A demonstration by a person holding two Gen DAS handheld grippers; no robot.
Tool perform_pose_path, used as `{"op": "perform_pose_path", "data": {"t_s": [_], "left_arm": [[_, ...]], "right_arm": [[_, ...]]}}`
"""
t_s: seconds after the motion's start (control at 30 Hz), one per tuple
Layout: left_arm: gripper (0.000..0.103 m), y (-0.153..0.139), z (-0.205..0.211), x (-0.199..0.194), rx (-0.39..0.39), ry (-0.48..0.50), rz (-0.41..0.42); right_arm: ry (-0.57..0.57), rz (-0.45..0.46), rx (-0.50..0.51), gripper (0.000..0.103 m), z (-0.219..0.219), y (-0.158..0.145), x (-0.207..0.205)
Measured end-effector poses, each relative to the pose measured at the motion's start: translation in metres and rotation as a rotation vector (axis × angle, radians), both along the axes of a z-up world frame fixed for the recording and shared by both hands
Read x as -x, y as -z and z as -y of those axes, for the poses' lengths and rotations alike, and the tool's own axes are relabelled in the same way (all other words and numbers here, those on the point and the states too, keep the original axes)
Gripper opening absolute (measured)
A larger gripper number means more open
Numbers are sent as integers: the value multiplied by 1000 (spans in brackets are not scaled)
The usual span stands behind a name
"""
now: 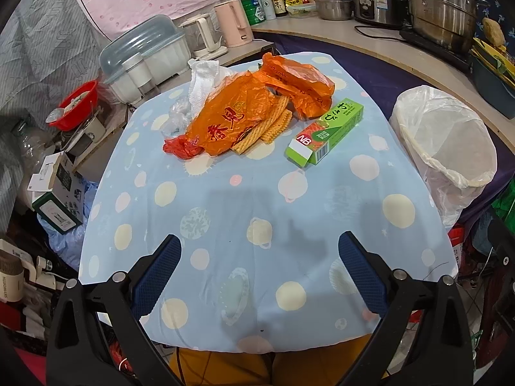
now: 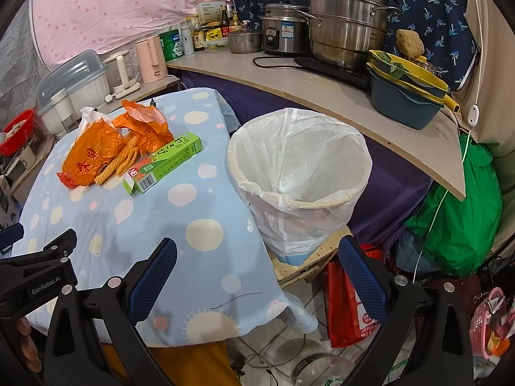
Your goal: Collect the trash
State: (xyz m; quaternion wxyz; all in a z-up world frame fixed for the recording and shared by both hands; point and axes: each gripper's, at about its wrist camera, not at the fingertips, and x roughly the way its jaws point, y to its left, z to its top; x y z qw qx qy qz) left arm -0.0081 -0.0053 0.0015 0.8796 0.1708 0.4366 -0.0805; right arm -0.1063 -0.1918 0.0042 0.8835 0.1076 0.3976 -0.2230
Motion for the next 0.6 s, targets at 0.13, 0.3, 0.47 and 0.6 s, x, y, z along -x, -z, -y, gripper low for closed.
{"op": "perform_pose_path", "data": {"t_s": [0.13, 0.3, 0.47, 0.6], "left_arm": [[94, 0, 2, 0, -1, 0, -1], [94, 0, 3, -1, 3, -6, -5], [94, 0, 4, -1, 4, -4, -5], [94, 0, 4, -1, 5, -3, -4]], "right_arm": [[-4, -2, -3, 96, 2, 0, 1], [-10, -6, 2, 96, 1, 0, 0], [-7, -4, 6, 96, 1, 0, 0], [-8, -5, 6, 96, 1, 0, 0]]}}
